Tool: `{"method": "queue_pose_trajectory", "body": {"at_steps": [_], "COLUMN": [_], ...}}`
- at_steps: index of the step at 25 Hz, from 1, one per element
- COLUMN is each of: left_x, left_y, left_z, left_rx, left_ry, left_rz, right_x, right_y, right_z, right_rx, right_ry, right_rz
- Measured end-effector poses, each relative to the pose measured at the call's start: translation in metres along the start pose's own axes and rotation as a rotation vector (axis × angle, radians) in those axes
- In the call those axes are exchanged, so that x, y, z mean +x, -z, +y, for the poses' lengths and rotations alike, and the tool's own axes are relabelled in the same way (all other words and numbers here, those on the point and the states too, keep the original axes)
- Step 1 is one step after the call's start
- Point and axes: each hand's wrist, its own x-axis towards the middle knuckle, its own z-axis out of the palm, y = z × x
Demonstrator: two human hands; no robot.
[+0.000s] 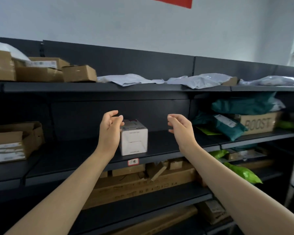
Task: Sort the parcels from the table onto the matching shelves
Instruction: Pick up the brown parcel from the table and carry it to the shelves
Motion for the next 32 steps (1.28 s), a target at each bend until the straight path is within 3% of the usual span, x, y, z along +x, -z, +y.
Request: {"method": "queue_pose_trajectory", "body": {"at_steps": [9, 15, 25, 32], "left_x": [-0.076, -0.156, -0.174, -0.137], "left_y": [-0.279, -0.403, -0.480, -0.502], "left_z": [0.014, 0.046, 0.054, 0.008], "left_rx": [-0.351, -0.504, -0.652, -0.691], "left_ry": [0.189, 0.263, 0.264, 0.270], "left_rz": [-0.448, -0.732, -1.031, -1.101], "right_x": [-0.021, -0.087, -0.109, -0.081], "right_y": [0.311, 0.440, 0.458, 0.431], "right_z": [-0.023, -0.066, -0.073, -0.054], "right_rx": [-0.268, -0.319, -0.364, -0.396], "right_ry": [0.025, 0.009, 0.023, 0.031], "right_rz": [0.524, 0.862, 1.147, 1.197]}}
